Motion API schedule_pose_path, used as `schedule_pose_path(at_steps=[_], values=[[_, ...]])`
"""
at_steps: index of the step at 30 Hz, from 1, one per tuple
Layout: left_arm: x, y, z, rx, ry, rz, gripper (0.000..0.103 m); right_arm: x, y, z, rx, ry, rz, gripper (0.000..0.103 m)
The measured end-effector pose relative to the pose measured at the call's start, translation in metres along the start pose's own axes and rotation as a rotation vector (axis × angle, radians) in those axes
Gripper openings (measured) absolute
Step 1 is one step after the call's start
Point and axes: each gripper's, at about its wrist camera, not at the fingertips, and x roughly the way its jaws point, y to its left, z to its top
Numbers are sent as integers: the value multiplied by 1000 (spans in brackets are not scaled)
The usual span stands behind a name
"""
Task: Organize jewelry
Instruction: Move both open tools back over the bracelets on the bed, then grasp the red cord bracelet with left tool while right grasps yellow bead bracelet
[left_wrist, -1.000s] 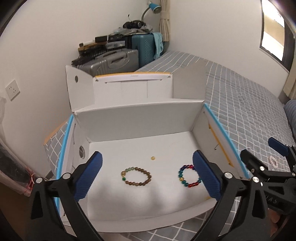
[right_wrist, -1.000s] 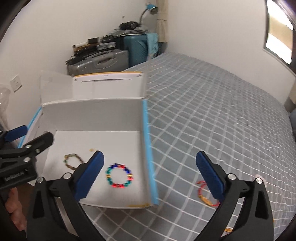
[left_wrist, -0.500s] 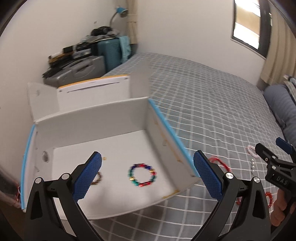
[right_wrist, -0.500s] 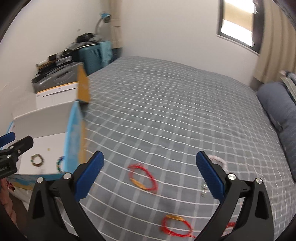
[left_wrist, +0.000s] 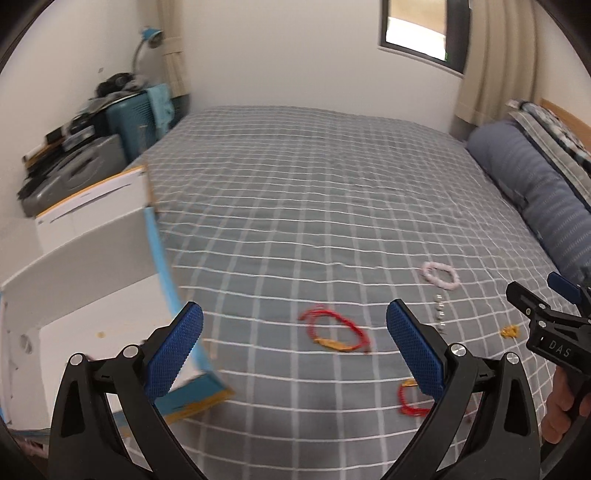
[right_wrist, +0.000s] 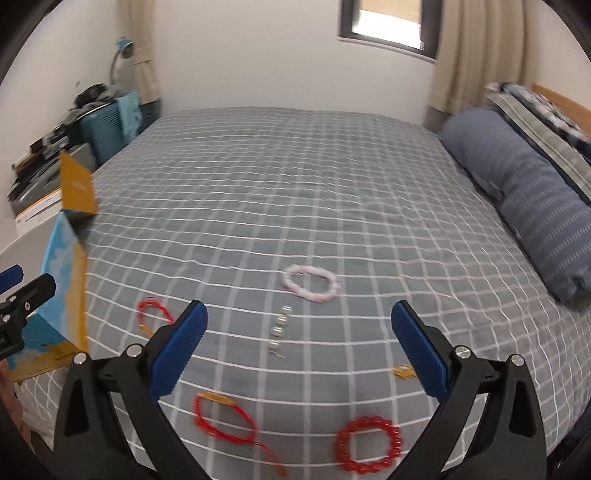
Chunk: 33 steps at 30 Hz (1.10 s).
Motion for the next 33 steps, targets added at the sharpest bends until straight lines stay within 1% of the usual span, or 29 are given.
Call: schedule_pose_path(at_steps=[5, 8, 11, 16, 17, 21, 23, 25, 28, 33], values=[[23, -29, -3, 32, 23, -31, 98, 5, -37, -14, 58, 20, -35, 96], [40, -40, -7, 37, 44, -49, 98, 11, -52, -23, 71, 33, -53, 96], [58, -46, -15, 28, 62, -51, 97, 19, -69, -32, 91, 47, -67, 96], [91, -48, -26, 16, 96, -37, 97, 37, -89, -46, 99, 80, -90, 96], [103, -47, -29, 8, 115, -31, 97, 42, -94, -49, 103, 88, -94, 96], [128, -39, -41, -26, 159, -39, 97, 69, -115, -61, 126, 140, -89, 96], [137, -37, -46, -36, 170, -49, 97, 82, -127, -67, 145, 175, -94, 96], [144, -39, -50, -30, 173, -45, 97, 95, -138, -74, 171, 209, -79, 96], [151, -41, -55, -18, 186, -39, 97, 108, -146, -83, 188, 244, -73, 95], [160, -42, -60, -17, 199, -29, 97, 121, -146, -92, 177, 271, -71, 88]])
